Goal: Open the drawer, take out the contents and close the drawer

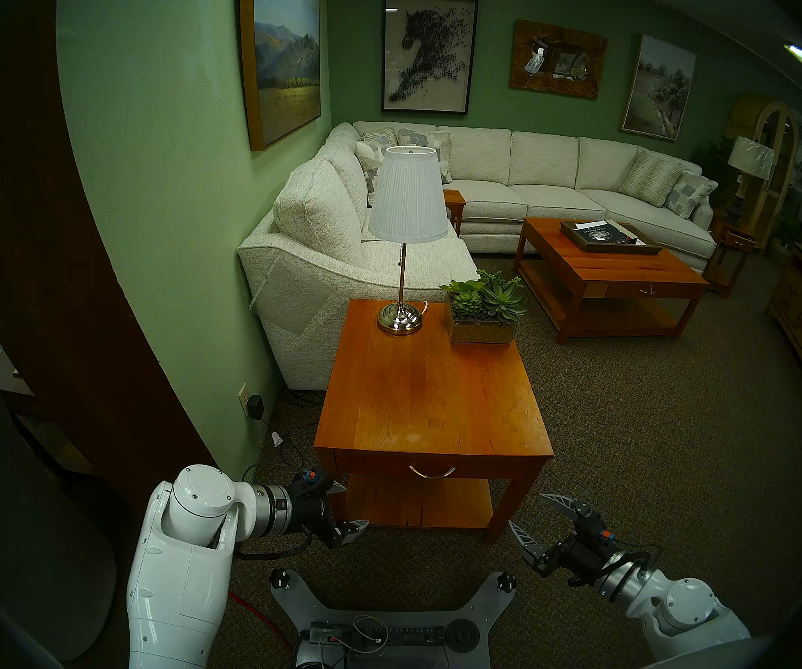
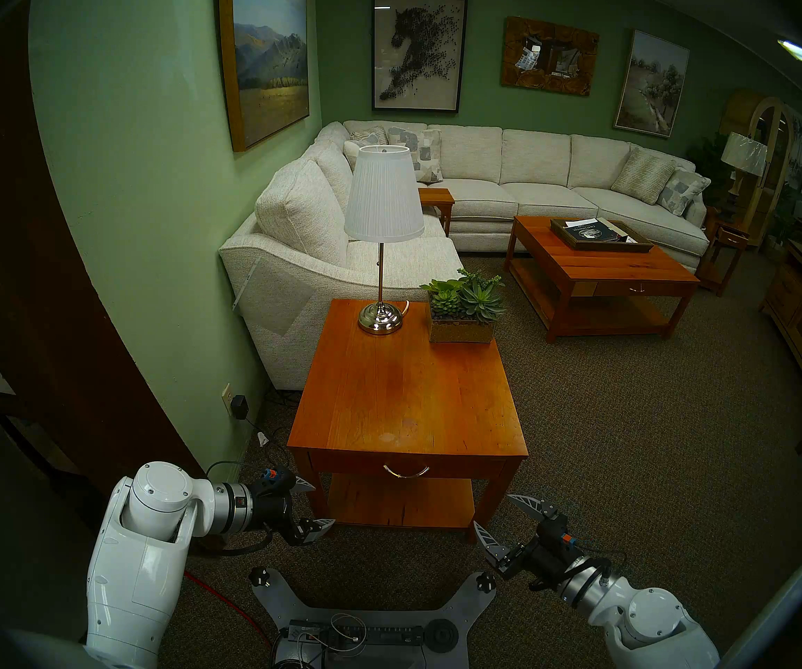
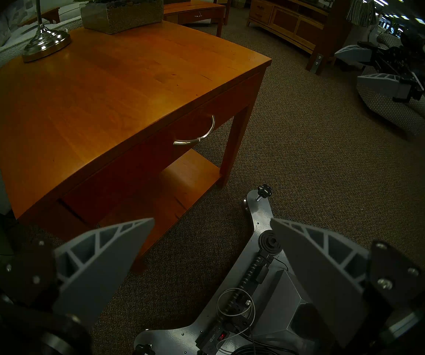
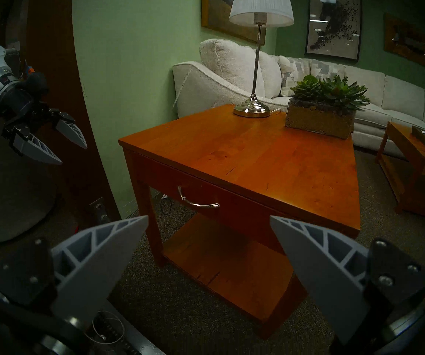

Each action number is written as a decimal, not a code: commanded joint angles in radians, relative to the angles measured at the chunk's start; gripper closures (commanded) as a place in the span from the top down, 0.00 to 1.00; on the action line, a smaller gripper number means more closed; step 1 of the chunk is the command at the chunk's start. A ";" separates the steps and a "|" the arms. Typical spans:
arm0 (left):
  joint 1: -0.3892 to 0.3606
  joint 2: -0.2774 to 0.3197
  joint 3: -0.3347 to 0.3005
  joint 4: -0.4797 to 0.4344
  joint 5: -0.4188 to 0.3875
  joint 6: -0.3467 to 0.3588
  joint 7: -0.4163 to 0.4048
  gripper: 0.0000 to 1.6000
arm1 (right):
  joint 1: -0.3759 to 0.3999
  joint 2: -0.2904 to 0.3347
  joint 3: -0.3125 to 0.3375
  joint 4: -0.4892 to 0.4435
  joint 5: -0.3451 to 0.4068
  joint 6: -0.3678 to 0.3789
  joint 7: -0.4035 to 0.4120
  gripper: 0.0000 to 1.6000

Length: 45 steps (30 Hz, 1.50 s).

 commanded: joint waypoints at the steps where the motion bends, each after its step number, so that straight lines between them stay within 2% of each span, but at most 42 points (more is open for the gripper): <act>1: -0.012 -0.002 0.002 -0.019 -0.003 -0.001 -0.001 1.00 | 0.114 -0.019 -0.047 -0.023 -0.029 0.066 -0.033 1.00; 10: -0.013 -0.004 0.001 -0.018 -0.001 -0.002 -0.002 1.00 | 0.188 -0.066 -0.109 -0.019 -0.074 0.167 -0.113 1.00; 11: -0.013 -0.004 0.001 -0.018 -0.001 -0.003 -0.002 1.00 | 0.234 -0.069 -0.130 0.016 -0.084 0.175 -0.106 1.00; 13: -0.013 -0.004 0.000 -0.018 -0.001 -0.003 -0.002 1.00 | 0.213 -0.070 -0.128 -0.011 -0.087 0.192 -0.117 1.00; 20: -0.013 -0.006 -0.001 -0.017 0.001 -0.004 -0.003 1.00 | 0.311 -0.090 -0.196 0.029 -0.145 0.288 -0.127 1.00; 22: -0.013 -0.006 -0.001 -0.017 0.001 -0.004 -0.003 1.00 | 0.288 -0.098 -0.188 0.005 -0.153 0.298 -0.135 1.00; 24: -0.013 -0.007 -0.001 -0.017 0.001 -0.005 -0.004 1.00 | 0.346 -0.093 -0.220 0.044 -0.167 0.321 -0.119 1.00; 25: -0.013 -0.007 -0.001 -0.017 0.001 -0.005 -0.004 1.00 | 0.326 -0.100 -0.213 0.022 -0.176 0.332 -0.124 1.00; 26: -0.013 -0.007 -0.001 -0.017 0.001 -0.005 -0.004 1.00 | 0.356 -0.093 -0.231 0.044 -0.181 0.341 -0.110 1.00; 29: -0.013 -0.007 -0.002 -0.017 0.002 -0.005 -0.004 1.00 | 0.360 -0.095 -0.240 0.039 -0.206 0.365 -0.098 1.00; 30: -0.013 -0.008 -0.002 -0.018 0.002 -0.005 -0.005 1.00 | 0.391 -0.092 -0.257 0.065 -0.209 0.372 -0.087 1.00; 31: -0.013 -0.008 -0.002 -0.018 0.002 -0.005 -0.005 1.00 | 0.377 -0.100 -0.250 0.051 -0.218 0.378 -0.087 1.00; 36: -0.013 -0.009 -0.003 -0.018 0.003 -0.006 -0.005 1.00 | 0.445 -0.105 -0.292 0.102 -0.250 0.410 -0.055 1.00; 38: -0.014 -0.009 -0.003 -0.018 0.004 -0.006 -0.006 1.00 | 0.439 -0.126 -0.286 0.096 -0.270 0.436 -0.055 1.00; 40: -0.014 -0.009 -0.003 -0.018 0.004 -0.006 -0.006 1.00 | 0.482 -0.133 -0.307 0.133 -0.268 0.454 -0.048 1.00; 41: -0.014 -0.010 -0.004 -0.018 0.004 -0.006 -0.006 1.00 | 0.456 -0.152 -0.287 0.112 -0.282 0.460 -0.052 1.00; 42: -0.014 -0.010 -0.004 -0.018 0.005 -0.006 -0.006 1.00 | 0.488 -0.152 -0.303 0.139 -0.276 0.472 -0.048 1.00; 45: -0.014 -0.010 -0.004 -0.017 0.005 -0.007 -0.007 1.00 | 0.506 -0.173 -0.299 0.159 -0.281 0.500 -0.046 1.00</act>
